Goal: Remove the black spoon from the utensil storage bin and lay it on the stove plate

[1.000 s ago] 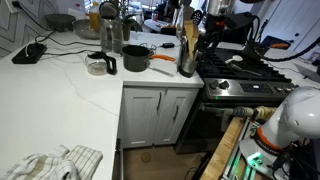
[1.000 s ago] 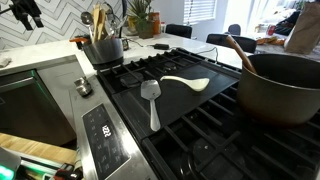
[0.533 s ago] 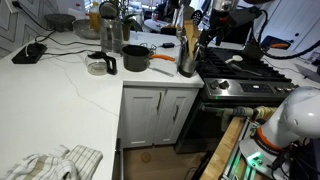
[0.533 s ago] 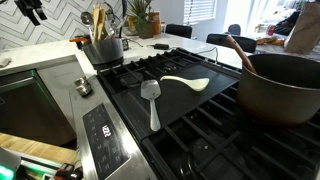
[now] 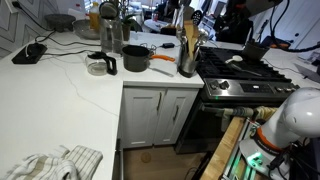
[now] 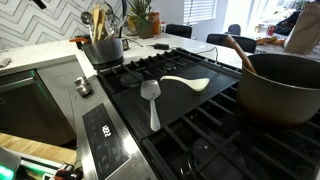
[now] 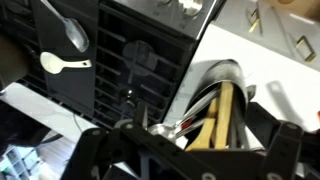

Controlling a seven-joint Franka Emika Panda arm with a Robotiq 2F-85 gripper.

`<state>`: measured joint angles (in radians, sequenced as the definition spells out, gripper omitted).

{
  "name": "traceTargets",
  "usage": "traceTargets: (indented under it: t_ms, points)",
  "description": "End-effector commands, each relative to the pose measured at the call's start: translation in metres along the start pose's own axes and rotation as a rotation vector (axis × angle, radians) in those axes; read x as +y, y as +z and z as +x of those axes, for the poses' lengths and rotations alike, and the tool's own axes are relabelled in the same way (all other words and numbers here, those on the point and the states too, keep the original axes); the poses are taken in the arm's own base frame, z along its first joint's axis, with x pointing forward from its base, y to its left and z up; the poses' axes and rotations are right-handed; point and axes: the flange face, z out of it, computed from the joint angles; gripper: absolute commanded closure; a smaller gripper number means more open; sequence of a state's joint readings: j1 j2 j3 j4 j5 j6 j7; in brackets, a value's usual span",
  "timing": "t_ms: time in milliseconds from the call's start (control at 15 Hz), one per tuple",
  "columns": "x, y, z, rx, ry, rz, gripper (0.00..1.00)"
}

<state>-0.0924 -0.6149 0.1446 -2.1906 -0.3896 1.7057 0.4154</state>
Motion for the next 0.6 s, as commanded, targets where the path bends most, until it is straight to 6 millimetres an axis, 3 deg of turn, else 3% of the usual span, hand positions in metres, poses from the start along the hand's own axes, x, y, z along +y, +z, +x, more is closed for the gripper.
traceTargets:
  t_ms: [0, 333, 533]
  points:
    - [0.047, 0.0, 0.01, 0.082, 0.047, -0.032, 0.0]
    - [0.102, -0.005, 0.063, 0.202, 0.006, 0.017, 0.0]
    - [0.122, -0.004, 0.097, 0.273, -0.073, 0.071, 0.0]
